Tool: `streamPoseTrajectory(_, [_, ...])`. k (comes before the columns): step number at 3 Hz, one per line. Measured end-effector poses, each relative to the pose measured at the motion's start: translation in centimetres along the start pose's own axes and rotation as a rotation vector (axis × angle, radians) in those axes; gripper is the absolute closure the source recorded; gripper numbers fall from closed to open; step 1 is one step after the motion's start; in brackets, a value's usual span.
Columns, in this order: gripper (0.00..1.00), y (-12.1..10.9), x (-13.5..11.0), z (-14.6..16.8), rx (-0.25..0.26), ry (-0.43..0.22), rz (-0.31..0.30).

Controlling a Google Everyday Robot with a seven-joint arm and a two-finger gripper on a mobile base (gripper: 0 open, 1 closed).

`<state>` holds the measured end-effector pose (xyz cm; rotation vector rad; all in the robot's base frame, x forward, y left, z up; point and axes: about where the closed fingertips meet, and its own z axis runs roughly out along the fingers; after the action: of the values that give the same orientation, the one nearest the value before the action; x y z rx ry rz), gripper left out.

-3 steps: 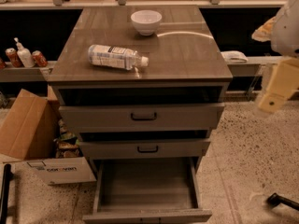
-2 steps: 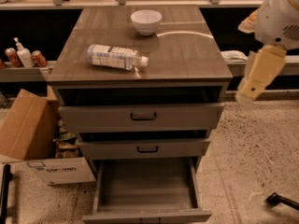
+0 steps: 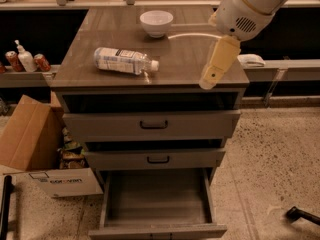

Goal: Place blue plastic bottle into bottom drawer

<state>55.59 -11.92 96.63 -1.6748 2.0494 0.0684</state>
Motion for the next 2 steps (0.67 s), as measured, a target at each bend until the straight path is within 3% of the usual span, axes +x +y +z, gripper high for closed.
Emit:
streamPoseTrajectory(1, [0.0, 0.0, 0.0, 0.0, 0.0, 0.0, 0.0])
streamPoseTrajectory(2, [0.0, -1.5, -1.6, 2.0, 0.008, -0.066, -0.008])
